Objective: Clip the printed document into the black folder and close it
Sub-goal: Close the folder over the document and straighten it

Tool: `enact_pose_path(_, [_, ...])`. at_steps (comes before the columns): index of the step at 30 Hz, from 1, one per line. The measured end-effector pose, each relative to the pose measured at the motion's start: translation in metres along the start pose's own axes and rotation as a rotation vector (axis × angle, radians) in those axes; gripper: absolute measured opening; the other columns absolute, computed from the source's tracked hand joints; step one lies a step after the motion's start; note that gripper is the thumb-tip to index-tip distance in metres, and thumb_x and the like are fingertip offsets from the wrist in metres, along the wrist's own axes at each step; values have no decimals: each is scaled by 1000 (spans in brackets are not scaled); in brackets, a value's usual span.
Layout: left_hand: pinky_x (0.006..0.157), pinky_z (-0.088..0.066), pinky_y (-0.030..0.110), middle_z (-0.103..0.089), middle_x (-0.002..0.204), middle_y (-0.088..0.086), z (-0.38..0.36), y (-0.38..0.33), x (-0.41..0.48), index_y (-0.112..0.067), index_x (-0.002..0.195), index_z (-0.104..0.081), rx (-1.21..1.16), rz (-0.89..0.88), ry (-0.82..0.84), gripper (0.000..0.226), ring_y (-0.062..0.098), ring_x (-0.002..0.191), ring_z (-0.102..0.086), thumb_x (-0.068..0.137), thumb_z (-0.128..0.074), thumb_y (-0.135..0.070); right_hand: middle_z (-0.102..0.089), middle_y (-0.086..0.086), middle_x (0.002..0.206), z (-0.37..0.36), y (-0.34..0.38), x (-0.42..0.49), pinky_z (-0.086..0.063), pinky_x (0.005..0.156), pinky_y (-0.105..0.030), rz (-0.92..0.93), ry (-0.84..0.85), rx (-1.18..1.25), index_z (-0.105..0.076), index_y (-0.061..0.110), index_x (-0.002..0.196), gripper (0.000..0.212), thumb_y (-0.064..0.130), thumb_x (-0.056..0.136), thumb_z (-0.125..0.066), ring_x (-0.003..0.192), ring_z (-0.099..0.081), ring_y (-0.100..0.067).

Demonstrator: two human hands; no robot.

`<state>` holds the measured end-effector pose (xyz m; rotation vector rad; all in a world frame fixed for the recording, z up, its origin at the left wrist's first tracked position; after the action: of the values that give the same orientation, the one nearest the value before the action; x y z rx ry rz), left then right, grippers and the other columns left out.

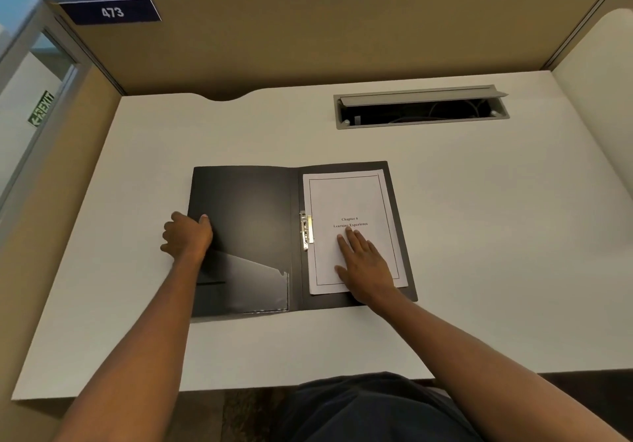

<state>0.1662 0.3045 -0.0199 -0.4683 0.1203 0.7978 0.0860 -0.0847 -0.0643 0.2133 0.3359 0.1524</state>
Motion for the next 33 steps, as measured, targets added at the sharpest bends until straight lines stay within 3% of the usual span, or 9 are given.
enact_pose_path(3, [94,-48,52,-65,119,25,11,-15,-3,0,110,-68,-70,-52,-19,44,45,110,-61,93,-58,-39,5,-4,170,1,-17,-5,-6,126,-38,-15,7,-2,-3,20,161,71,46,105,-37,158,2,-23])
enact_pose_path(6, [64,-45,38,-69,81,23,21,-38,-13,7,79,-68,-198,-122,11,37,42,78,-63,91,-57,-27,4,-2,171,2,-38,-11,-5,125,-36,-30,6,-1,-4,23,161,72,50,104,-37,158,1,-21])
enact_pose_path(9, [66,-46,39,-61,67,17,31,-61,-23,-1,65,-59,-251,-162,45,37,39,69,-57,90,-58,-26,4,0,171,5,-58,-19,-4,123,-34,-48,10,1,-4,24,162,73,53,103,-37,158,1,-20])
enact_pose_path(13, [75,-57,39,-72,86,13,44,-102,-43,-8,85,-74,-267,-279,79,30,38,82,-67,90,-62,-35,4,1,171,8,-80,-25,-1,122,-33,-63,8,-2,-4,25,162,73,53,103,-37,158,1,-19])
enact_pose_path(17, [70,-61,40,-73,94,10,50,-148,-77,-11,97,-75,-266,-419,158,27,34,81,-70,97,-59,-33,7,1,170,10,-93,-30,2,121,-31,-44,2,12,-3,26,162,73,51,103,-38,157,4,-18])
enact_pose_path(21, [69,-64,42,-71,96,10,49,-193,-119,-10,101,-72,-341,-521,267,26,31,81,-70,102,-56,-31,-2,-2,171,26,-88,-31,-10,127,-41,-64,67,74,-10,26,161,73,54,102,-42,158,-5,-23])
enact_pose_path(25, [58,-56,32,-69,90,11,37,-231,-165,-6,104,-70,-431,-550,377,30,28,69,-67,102,-58,-33,-32,-2,163,129,-40,-30,-38,116,-44,-74,-194,602,-28,24,157,69,60,100,-42,146,-37,-21])
enact_pose_path(28, [55,-55,27,-67,86,12,22,-247,-192,-6,107,-69,-518,-543,455,35,23,64,-64,101,-59,-40,-41,-4,158,208,14,-34,-42,109,-38,12,-249,894,-30,23,156,69,60,99,-42,138,-46,-21])
enact_pose_path(33, [60,-54,25,-70,97,12,3,-251,-212,-14,115,-69,-604,-510,461,41,23,75,-67,102,-52,-49,-51,-9,147,233,42,-29,-47,103,-40,40,-200,656,-36,17,151,63,38,98,-61,129,-56,-26])
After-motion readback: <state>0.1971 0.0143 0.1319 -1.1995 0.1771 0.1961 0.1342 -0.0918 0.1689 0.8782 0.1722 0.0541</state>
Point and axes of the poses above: each hand's wrist, its own x-axis towards the middle knuckle, its own z-axis out of the back of the hand, y = z × x, the point moved 10 cm from there along x, towards the middle knuckle
